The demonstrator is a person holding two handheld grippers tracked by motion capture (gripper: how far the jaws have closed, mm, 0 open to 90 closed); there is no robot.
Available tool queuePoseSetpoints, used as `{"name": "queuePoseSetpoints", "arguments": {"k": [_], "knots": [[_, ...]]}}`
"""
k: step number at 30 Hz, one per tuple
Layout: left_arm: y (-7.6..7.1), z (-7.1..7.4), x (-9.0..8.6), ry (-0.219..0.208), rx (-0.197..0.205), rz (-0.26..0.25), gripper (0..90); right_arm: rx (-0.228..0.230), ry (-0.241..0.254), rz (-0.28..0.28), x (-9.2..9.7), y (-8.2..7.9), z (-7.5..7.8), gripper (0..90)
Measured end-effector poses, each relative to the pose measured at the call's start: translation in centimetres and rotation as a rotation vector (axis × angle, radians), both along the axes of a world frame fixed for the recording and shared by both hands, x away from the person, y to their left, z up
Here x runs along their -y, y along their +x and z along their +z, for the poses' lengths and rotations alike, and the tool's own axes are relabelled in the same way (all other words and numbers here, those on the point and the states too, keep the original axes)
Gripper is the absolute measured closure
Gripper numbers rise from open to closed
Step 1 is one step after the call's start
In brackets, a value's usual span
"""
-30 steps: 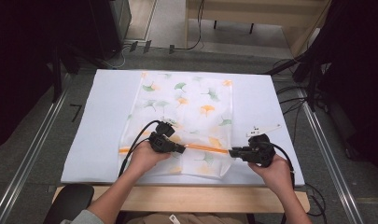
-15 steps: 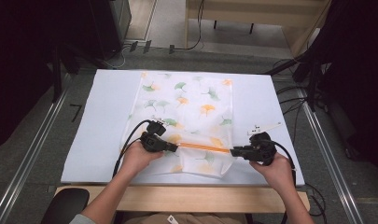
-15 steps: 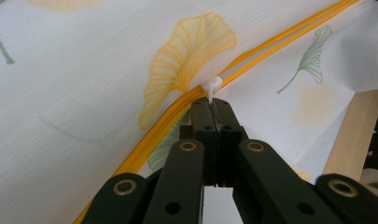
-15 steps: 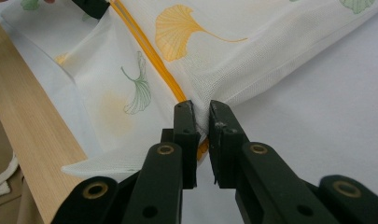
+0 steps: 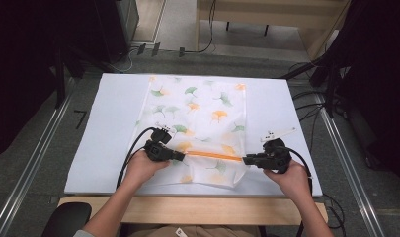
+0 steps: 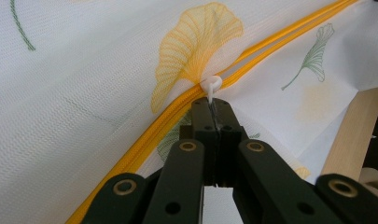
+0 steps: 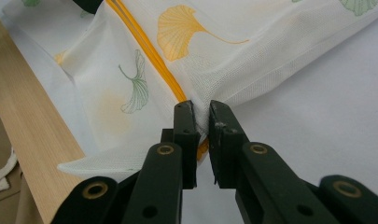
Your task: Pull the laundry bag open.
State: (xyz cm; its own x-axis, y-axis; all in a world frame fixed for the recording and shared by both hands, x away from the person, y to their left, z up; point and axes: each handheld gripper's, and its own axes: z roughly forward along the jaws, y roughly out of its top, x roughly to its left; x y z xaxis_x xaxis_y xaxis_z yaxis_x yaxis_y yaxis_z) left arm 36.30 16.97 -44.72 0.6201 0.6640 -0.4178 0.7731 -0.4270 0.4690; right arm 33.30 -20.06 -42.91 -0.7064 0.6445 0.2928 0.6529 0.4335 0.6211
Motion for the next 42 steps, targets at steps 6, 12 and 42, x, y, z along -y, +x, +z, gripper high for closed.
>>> {"name": "queuePoseSetpoints", "arguments": {"k": [6, 12, 42], "knots": [[0.1, 0.0, -0.5, 0.003, 0.003, 0.004, 90.0, 0.000, 0.000, 0.002, 0.1, 0.0, 0.0, 84.2], [0.2, -0.1, -1.7, 0.004, -0.017, 0.023, 90.0, 0.002, -0.001, 0.005, 0.3, -0.1, 0.2, 84.1], [-0.2, -0.1, -4.3, 0.004, -0.027, 0.084, 90.0, -0.010, -0.001, 0.030, -0.5, 1.3, 0.1, 84.1]]}}
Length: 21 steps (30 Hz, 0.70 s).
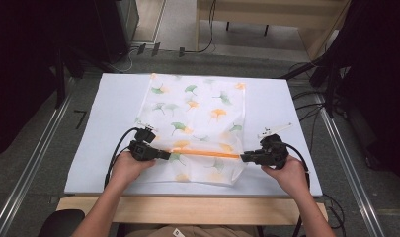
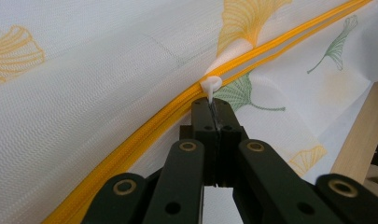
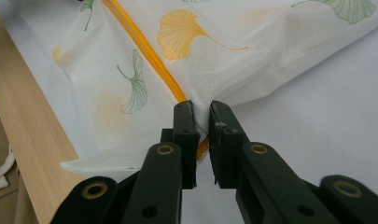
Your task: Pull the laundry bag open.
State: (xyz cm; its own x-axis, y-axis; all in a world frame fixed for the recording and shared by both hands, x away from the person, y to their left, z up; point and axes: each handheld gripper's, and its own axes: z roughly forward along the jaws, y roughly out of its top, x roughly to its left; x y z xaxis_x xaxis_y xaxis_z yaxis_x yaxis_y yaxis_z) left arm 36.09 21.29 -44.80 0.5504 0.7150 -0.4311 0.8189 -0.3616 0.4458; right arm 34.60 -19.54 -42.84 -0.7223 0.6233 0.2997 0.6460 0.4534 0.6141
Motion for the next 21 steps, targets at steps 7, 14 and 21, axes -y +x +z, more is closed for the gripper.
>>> {"name": "queuePoseSetpoints", "arguments": {"k": [7, 14, 21], "knots": [[-0.2, -0.2, 0.6, 0.044, 0.021, -0.004, 90.0, -0.008, -0.011, -0.008, 0.1, 0.2, -0.2, 84.2], [-0.8, -0.2, 1.0, 0.069, 0.072, -0.037, 90.0, -0.005, -0.017, -0.017, 0.1, 0.4, -0.2, 84.3], [-0.8, -0.1, 0.6, 0.048, 0.064, -0.041, 90.0, -0.003, -0.027, -0.009, -0.1, 0.4, -0.3, 84.3]]}}
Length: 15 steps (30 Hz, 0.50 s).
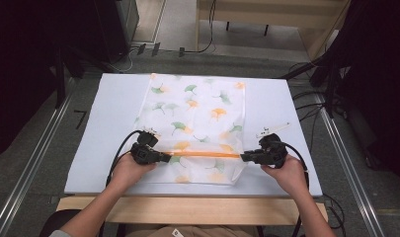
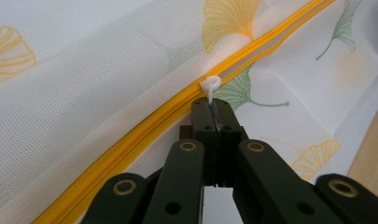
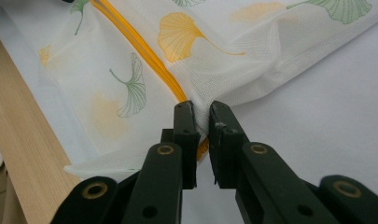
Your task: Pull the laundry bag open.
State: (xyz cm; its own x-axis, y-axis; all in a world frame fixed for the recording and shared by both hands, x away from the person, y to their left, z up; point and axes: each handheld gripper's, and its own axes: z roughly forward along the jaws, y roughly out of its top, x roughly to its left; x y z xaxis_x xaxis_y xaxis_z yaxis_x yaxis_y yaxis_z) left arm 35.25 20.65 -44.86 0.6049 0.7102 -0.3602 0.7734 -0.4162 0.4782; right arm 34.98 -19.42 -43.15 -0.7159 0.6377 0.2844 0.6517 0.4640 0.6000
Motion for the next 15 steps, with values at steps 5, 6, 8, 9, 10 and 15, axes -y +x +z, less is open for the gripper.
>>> {"name": "queuePoseSetpoints", "arguments": {"k": [5, 6, 8, 9, 10, 15], "knots": [[0.0, 0.1, -0.3, -0.018, -0.015, -0.004, 90.0, -0.007, 0.002, -0.003, 0.1, 0.0, 0.0, 84.3], [0.0, 0.1, -0.4, -0.020, -0.020, -0.005, 90.0, -0.005, 0.001, -0.003, 0.1, 0.1, 0.0, 84.3], [0.0, 0.1, -0.5, -0.033, -0.035, -0.004, 90.0, -0.007, 0.005, -0.002, 0.1, 0.1, 0.0, 84.3], [0.1, 0.2, -0.6, -0.038, -0.046, -0.005, 90.0, -0.006, 0.003, -0.001, 0.1, 0.1, 0.0, 84.3], [0.1, 0.2, -0.8, -0.047, -0.049, 0.004, 90.0, -0.007, 0.005, -0.001, 0.1, 0.1, 0.0, 84.3], [0.2, 0.1, -1.2, -0.023, -0.067, 0.008, 90.0, -0.007, 0.005, 0.000, 0.1, 0.1, 0.0, 84.3]]}}
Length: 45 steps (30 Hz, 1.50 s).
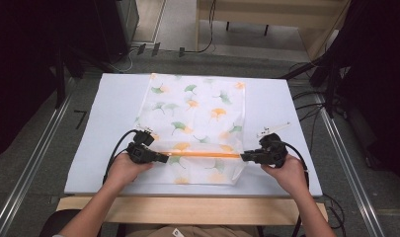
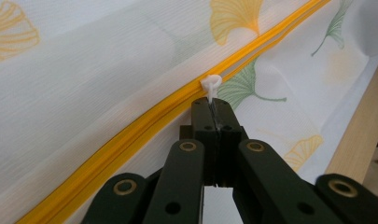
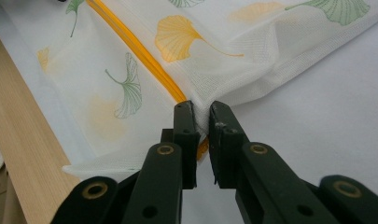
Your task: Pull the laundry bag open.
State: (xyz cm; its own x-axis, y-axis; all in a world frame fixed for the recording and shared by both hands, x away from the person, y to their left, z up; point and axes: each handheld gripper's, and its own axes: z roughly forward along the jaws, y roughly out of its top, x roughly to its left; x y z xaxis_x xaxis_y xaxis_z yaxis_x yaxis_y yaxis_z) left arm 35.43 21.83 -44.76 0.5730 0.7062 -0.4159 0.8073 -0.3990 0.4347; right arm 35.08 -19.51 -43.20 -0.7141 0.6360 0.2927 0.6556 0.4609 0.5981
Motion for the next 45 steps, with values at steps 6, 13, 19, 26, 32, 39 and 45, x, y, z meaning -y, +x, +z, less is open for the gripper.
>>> {"name": "queuePoseSetpoints", "arguments": {"k": [6, 13, 19, 26, 32, 39, 45], "knots": [[-0.5, 0.8, -1.6, 0.066, 0.028, 0.018, 90.0, 0.009, -0.002, -0.003, 0.1, 0.0, 0.0, 84.2], [-0.9, 1.1, -3.1, 0.039, 0.017, 0.042, 90.0, 0.002, -0.009, -0.002, 0.1, 0.0, -0.1, 84.3], [-0.8, 1.1, -3.2, 0.029, 0.013, 0.044, 90.0, 0.002, -0.002, -0.008, 0.2, 0.0, -0.1, 84.2], [-0.7, 1.0, -3.2, 0.021, 0.000, 0.047, 90.0, 0.004, -0.002, -0.005, 0.2, 0.0, -0.1, 84.2], [-0.6, 0.9, -3.7, 0.026, -0.005, 0.053, 90.0, 0.005, 0.004, -0.004, 0.3, 0.0, -0.1, 84.2], [-0.9, 0.9, -5.6, 0.029, -0.011, 0.088, 90.0, 0.003, 0.006, -0.010, 0.5, 0.0, 0.0, 84.1], [-1.1, 1.2, -6.7, 0.022, -0.004, 0.106, 90.0, -0.001, 0.003, -0.011, 0.4, 0.0, -0.1, 84.2]]}}
